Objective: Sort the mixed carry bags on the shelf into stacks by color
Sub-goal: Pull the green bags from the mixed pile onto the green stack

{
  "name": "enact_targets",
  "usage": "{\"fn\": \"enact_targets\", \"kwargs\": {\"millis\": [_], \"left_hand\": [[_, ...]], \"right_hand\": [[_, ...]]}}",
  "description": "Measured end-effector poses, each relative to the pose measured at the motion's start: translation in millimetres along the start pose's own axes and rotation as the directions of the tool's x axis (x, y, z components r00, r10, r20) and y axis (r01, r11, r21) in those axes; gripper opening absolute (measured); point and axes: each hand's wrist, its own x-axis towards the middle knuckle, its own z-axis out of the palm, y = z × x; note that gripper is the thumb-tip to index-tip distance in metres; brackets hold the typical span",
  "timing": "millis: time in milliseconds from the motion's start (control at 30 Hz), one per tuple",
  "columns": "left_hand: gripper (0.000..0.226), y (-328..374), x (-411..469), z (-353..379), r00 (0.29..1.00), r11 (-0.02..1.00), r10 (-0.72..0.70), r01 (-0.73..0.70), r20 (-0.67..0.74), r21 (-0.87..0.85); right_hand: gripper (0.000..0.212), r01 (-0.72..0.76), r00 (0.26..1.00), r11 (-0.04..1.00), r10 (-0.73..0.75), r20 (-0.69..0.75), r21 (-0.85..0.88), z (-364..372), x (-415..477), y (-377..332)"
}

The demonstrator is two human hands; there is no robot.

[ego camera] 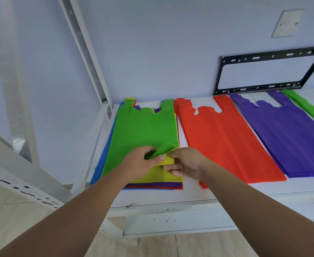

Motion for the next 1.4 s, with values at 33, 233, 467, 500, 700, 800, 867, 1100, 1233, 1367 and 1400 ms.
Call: {"fn": "enact_targets", "kwargs": {"millis": [33,233,467,500,700,800,867,1100,1233,1367,1400], "left_hand": [[0.035,-0.1,1.2,0.2,1.0,0.999,0.002,-0.001,-0.029,0.038],[0.012,1.0,0.3,-6.7,0.979,0.994,0.061,-0.043,-0.197,0.096],[0.03,23.4,-23.1,1.0,0.9,0.887,0.393,-0.316,-0.188,0.338],[0.031,26.2,-31.2,6.5,0.867,0.837,0.477,-0.398,-0.145,0.376],[0.028,-0.3,-48.9,25.1,0.865,0.787,0.501,-0.45,-0.012,0.423],[0.029,-23.6,-45.6,8.5,0.958,0.934,0.178,-0.092,-0.224,0.345],[0.016,-28.0,-41.7,-10.3,0.912,0.993,-0.086,0.109,-0.401,0.036],[0.057,-44.8,-16.9,-43.1,0.76,0.42,-0.649,0.399,0.038,-0.815],[0.032,-51.0,-8.8,-40.8,0.851,0.821,-0.515,0.457,-0.098,-0.343],[0.024,-51.7,-5.8,-29.7,0.891,0.929,-0.358,0.371,-0.279,-0.009],[0.025,-51.2,-6.7,-28.1,0.886,0.934,-0.332,0.358,-0.323,0.02]], "right_hand": [[0.019,-0.002,1.0,1.0,0.002,-0.015,-0.019,0.6,0.3,0.3],[0.033,0.223,0.829,0.859,-0.416,-0.375,-0.461,-2.0,1.4,3.1],[0.07,-0.152,0.986,0.958,0.129,0.107,0.242,13.6,-6.0,-14.4],[0.055,-0.131,0.989,0.954,0.106,0.103,0.27,14.2,-3.4,-12.5],[0.033,-0.008,0.999,0.91,0.021,-0.029,0.413,16.9,7.3,-22.9],[0.028,0.005,0.999,0.922,0.013,-0.044,0.388,2.9,3.5,-31.0],[0.024,-0.038,0.997,0.97,0.054,-0.06,0.24,-9.0,-2.2,-30.4],[0.027,-0.128,0.968,0.944,0.052,-0.246,-0.304,-17.6,-4.3,-14.3],[0.026,-0.074,0.957,0.855,-0.085,-0.278,-0.514,-10.2,2.6,-14.5],[0.029,-0.059,0.891,0.623,-0.319,-0.322,-0.78,-1.9,6.5,-2.9],[0.03,-0.059,0.872,0.605,-0.356,-0.336,-0.794,-0.7,6.2,1.1]]}}
